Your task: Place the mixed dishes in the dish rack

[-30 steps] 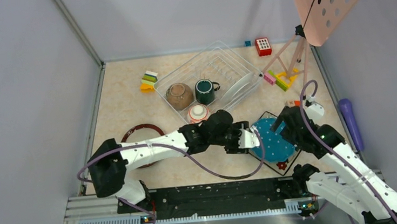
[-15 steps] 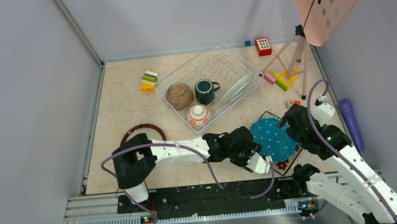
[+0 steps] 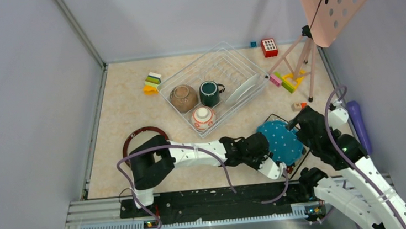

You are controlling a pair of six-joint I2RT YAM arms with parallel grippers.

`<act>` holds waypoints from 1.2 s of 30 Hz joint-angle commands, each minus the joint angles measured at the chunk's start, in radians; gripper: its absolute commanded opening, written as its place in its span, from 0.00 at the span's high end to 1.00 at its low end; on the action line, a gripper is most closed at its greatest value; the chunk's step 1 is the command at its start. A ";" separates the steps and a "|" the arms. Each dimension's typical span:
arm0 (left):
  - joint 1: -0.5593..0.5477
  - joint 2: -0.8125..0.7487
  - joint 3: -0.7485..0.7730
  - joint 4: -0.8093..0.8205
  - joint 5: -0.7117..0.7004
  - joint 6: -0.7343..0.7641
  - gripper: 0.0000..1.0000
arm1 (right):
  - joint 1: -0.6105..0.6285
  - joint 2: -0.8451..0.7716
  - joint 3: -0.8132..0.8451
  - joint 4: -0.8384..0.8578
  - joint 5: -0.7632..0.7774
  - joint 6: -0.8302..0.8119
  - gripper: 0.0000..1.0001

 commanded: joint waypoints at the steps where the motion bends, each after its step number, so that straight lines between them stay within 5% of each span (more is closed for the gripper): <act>1: -0.001 0.045 0.054 0.025 -0.023 0.025 0.63 | -0.006 -0.018 0.016 0.013 0.028 0.018 0.01; 8: -0.001 0.092 0.094 0.015 -0.047 0.034 0.67 | -0.006 -0.038 0.010 0.003 0.033 0.020 0.01; 13: -0.001 0.087 0.097 0.005 -0.049 0.034 1.00 | -0.006 -0.035 0.009 0.004 0.014 0.015 0.01; 24: 0.039 -0.106 0.014 0.011 0.055 -0.147 1.00 | -0.006 -0.008 0.014 0.017 -0.087 -0.033 0.01; 31: 0.113 -0.215 -0.020 0.107 0.247 -0.415 1.00 | -0.006 -0.004 -0.080 0.122 -0.379 0.029 0.01; 36: 0.116 -0.253 -0.106 0.236 0.270 -0.477 1.00 | -0.006 0.009 -0.191 0.201 -0.461 0.093 0.04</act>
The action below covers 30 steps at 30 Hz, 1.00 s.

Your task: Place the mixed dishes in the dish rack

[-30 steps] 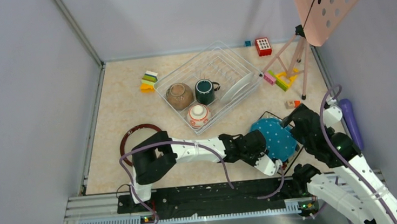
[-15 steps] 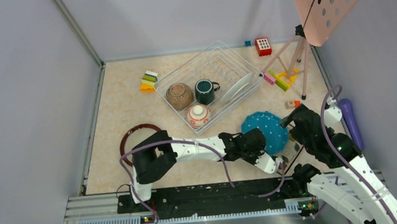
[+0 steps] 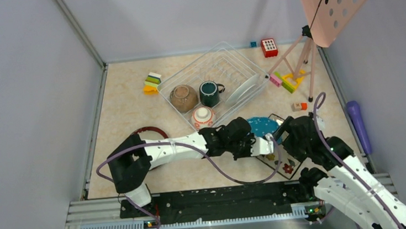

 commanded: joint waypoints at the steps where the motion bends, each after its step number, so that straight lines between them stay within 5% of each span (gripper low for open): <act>1: -0.002 -0.088 -0.036 0.218 0.068 -0.088 1.00 | -0.006 0.018 -0.069 0.098 -0.119 0.073 0.06; 5: 0.007 -0.096 -0.047 0.227 0.066 -0.087 1.00 | -0.006 0.036 -0.140 0.160 -0.130 0.118 0.12; 8: 0.011 -0.111 -0.067 0.264 0.079 -0.087 1.00 | -0.006 0.039 -0.186 0.208 -0.130 0.157 0.26; 13: 0.014 -0.125 -0.090 0.282 0.094 -0.071 1.00 | -0.006 0.029 -0.229 0.273 -0.131 0.217 0.85; 15: 0.014 -0.126 -0.096 0.281 0.086 -0.057 1.00 | -0.006 0.025 -0.224 0.276 -0.120 0.224 1.00; 17: 0.014 -0.125 -0.102 0.276 0.079 -0.041 1.00 | -0.006 0.026 -0.208 0.265 -0.112 0.226 1.00; 26: 0.011 -0.112 -0.107 0.270 0.008 -0.010 0.27 | -0.006 0.049 -0.090 0.211 -0.160 0.248 1.00; 30: 0.000 -0.103 -0.096 0.244 0.010 0.005 0.24 | -0.006 0.051 -0.083 0.217 -0.169 0.271 1.00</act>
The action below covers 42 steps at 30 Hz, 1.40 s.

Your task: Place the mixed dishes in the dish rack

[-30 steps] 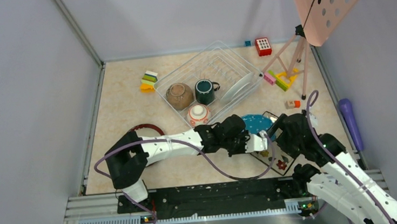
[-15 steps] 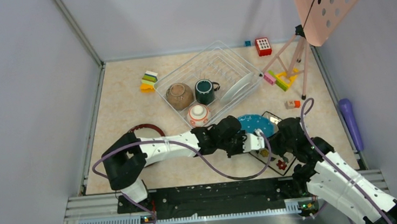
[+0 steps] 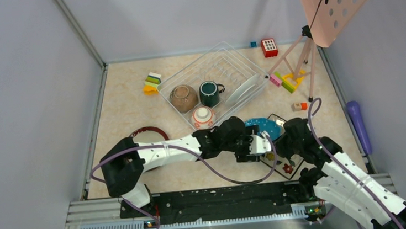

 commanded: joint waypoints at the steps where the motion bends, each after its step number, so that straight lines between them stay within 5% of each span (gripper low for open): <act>1: -0.019 -0.026 0.018 0.021 0.001 0.026 0.24 | -0.006 -0.009 0.077 0.036 -0.019 0.054 1.00; 9: -0.050 -0.053 -0.021 -0.020 -0.006 0.026 0.24 | -0.006 -0.005 0.086 0.074 -0.009 0.095 1.00; 27: -0.143 0.091 -0.007 0.150 -0.460 0.075 0.31 | -0.006 -0.009 0.135 0.087 -0.098 0.154 1.00; 29: -0.149 0.097 -0.014 0.171 -0.476 0.079 0.39 | -0.006 -0.010 0.155 0.075 -0.092 0.154 1.00; 32: -0.153 0.098 -0.017 0.200 -0.499 0.071 0.66 | -0.006 -0.010 0.171 0.058 -0.084 0.151 1.00; 34: -0.155 0.090 -0.023 0.222 -0.508 0.071 0.95 | -0.006 -0.015 0.175 0.049 -0.071 0.147 0.94; 35: -0.155 0.085 -0.028 0.233 -0.516 0.065 1.00 | -0.006 -0.020 0.177 0.042 -0.061 0.146 0.85; 37: -0.155 0.063 -0.045 0.259 -0.525 0.060 1.00 | -0.006 -0.029 0.178 0.040 -0.040 0.137 0.65; 42: -0.157 0.028 -0.062 0.302 -0.569 0.056 1.00 | -0.006 -0.039 0.213 0.011 0.043 0.096 0.35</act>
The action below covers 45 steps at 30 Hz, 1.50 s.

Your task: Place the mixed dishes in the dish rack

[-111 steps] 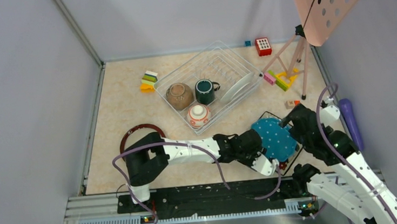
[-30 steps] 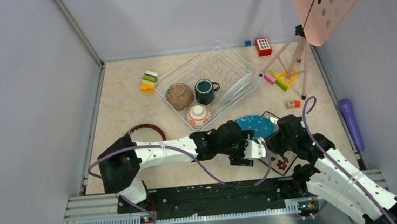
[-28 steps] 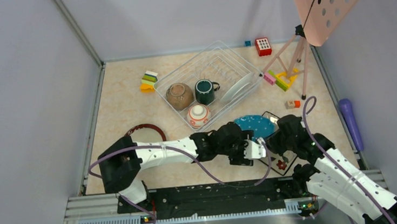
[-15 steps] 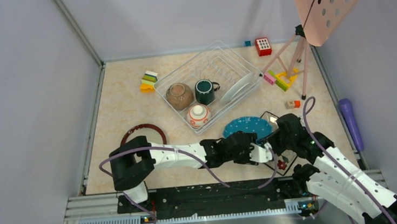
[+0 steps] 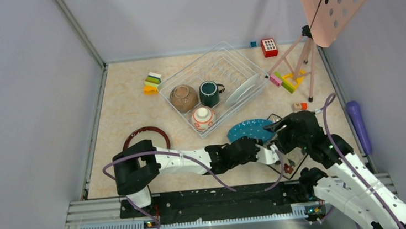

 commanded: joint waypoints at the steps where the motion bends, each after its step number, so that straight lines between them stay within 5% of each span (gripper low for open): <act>1: 0.000 -0.073 0.000 0.110 -0.037 -0.022 1.00 | 0.003 -0.016 0.092 0.032 0.087 -0.058 0.31; 7: 0.003 -0.135 -0.005 0.100 -0.054 -0.054 1.00 | 0.003 -0.012 0.175 -0.021 0.248 -0.191 0.17; 22: 0.081 -0.377 -0.053 0.006 0.151 -0.282 1.00 | 0.003 -0.076 0.234 -0.023 0.554 -0.440 0.15; 30: 0.150 -0.502 -0.042 -0.039 0.151 -0.419 1.00 | 0.003 -0.117 0.188 0.018 0.561 -0.448 0.16; 45: 0.450 -0.721 0.015 -0.116 0.445 -0.594 1.00 | 0.003 -0.090 0.093 0.175 0.475 -0.489 0.19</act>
